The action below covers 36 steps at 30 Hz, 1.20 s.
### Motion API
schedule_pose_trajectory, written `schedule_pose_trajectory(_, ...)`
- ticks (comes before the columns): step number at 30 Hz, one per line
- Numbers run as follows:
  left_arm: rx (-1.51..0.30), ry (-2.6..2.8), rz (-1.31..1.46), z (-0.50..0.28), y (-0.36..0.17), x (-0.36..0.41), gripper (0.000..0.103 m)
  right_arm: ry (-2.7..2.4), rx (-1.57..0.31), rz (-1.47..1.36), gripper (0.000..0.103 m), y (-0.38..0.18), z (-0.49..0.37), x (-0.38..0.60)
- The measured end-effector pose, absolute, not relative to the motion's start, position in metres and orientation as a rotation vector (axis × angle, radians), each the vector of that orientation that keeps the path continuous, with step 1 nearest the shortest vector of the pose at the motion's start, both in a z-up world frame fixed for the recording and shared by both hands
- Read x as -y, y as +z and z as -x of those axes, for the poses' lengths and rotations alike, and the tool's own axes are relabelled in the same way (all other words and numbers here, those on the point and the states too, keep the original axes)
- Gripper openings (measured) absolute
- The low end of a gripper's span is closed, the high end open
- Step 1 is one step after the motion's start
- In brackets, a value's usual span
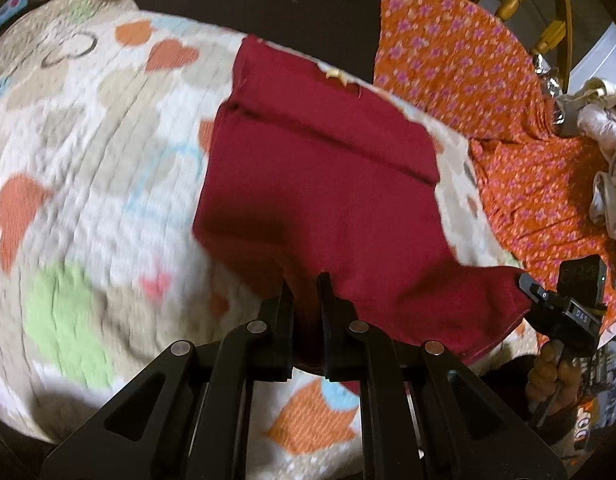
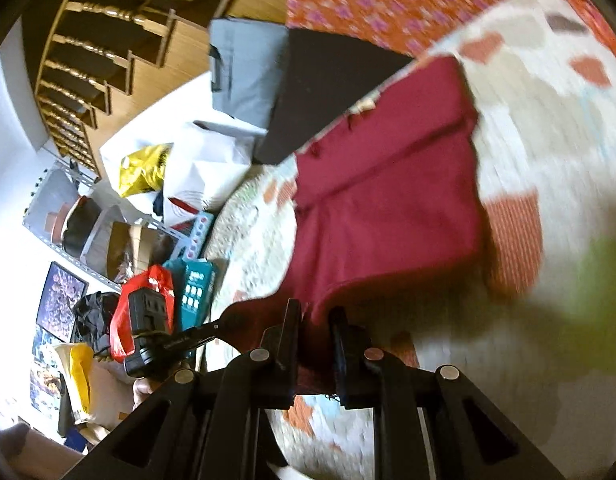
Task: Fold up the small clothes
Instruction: 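Fold the hem end over toward the collar with the left gripper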
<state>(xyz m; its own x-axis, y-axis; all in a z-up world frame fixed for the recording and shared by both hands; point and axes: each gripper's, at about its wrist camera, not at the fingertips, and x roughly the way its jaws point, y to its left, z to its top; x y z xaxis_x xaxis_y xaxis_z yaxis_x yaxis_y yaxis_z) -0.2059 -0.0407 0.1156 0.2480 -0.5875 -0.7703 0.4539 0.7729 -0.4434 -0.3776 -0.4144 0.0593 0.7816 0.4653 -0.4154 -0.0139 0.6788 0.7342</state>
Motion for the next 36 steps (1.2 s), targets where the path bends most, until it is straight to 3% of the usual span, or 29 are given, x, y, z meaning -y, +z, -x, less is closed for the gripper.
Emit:
schedule_pose_trajectory(20, -0.936, -0.583, 0.133, 0.031, 0.161, 0.145, 0.008, 0.145, -0.483, -0.702, 0.011, 0.119, 0.235, 0.503)
schedule_pose_trajectory(32, -0.971, -0.506, 0.178, -0.060, 0.109, 0.176, 0.009, 0.000, -0.555, -0.789, 0.011, 0.088, 0.111, 0.570)
schedule_pose_trajectory(36, -1.012, -0.517, 0.173, -0.071, 0.103, 0.175, 0.013, -0.056, -0.643, -0.809, 0.019, 0.074, 0.091, 0.584)
